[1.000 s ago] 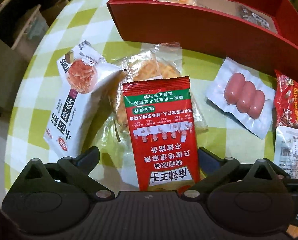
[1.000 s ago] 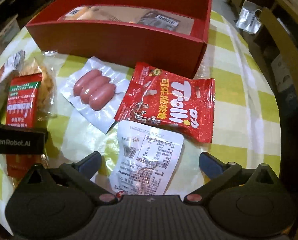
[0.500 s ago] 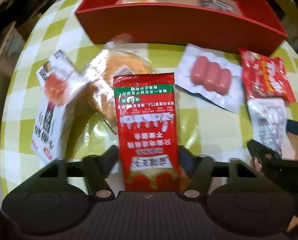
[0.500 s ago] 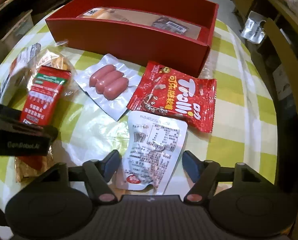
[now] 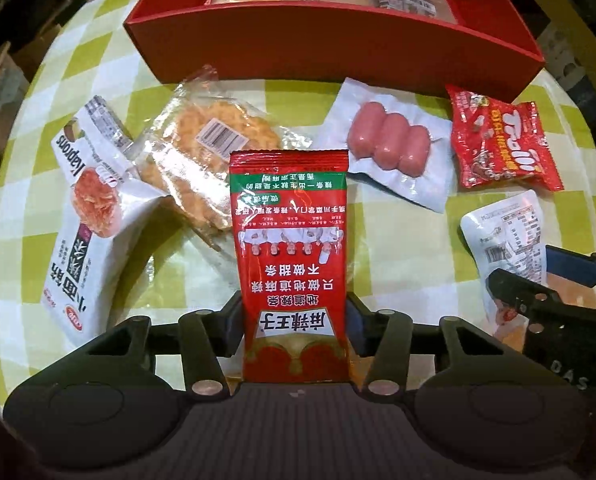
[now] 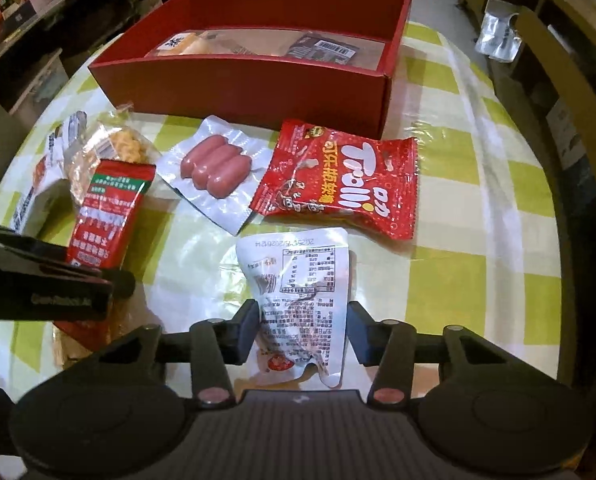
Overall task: Organize snacks
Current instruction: 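Grasp the red sauce sachet with the left tool while the right tool grasps the white pouch, then lift the sauce sachet with the left tool while the right tool lifts the white pouch, then carry the sauce sachet over the red box with the left tool while the right tool carries the pouch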
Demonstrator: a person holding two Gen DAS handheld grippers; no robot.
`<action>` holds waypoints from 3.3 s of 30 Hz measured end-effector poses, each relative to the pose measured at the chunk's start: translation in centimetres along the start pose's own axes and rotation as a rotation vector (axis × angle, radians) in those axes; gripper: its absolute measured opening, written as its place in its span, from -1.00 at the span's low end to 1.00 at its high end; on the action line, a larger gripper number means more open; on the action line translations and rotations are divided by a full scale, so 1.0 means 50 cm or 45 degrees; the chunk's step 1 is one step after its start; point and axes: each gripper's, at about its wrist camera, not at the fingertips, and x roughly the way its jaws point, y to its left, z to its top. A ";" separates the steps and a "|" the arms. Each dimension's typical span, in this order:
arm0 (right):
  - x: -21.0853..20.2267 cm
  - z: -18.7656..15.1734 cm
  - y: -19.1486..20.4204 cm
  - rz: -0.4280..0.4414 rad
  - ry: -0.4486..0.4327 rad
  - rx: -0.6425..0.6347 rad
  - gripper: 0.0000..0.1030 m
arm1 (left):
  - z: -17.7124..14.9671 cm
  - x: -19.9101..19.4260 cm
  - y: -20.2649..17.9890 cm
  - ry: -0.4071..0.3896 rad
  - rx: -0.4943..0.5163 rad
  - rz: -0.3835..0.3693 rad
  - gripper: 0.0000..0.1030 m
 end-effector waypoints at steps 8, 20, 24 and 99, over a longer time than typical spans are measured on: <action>0.018 0.009 0.037 -0.091 -0.003 -0.098 0.28 | -0.003 -0.004 0.003 0.009 -0.018 0.010 0.28; 0.049 0.002 0.075 -0.032 -0.001 -0.211 1.00 | -0.029 0.019 0.015 -0.035 -0.066 0.110 0.98; 0.048 -0.004 0.075 -0.028 -0.031 -0.223 1.00 | -0.034 0.023 0.017 -0.040 -0.046 0.122 0.99; 0.011 0.358 -0.029 -0.053 -0.418 0.026 0.23 | 0.320 -0.054 -0.005 -0.417 -0.087 0.160 0.05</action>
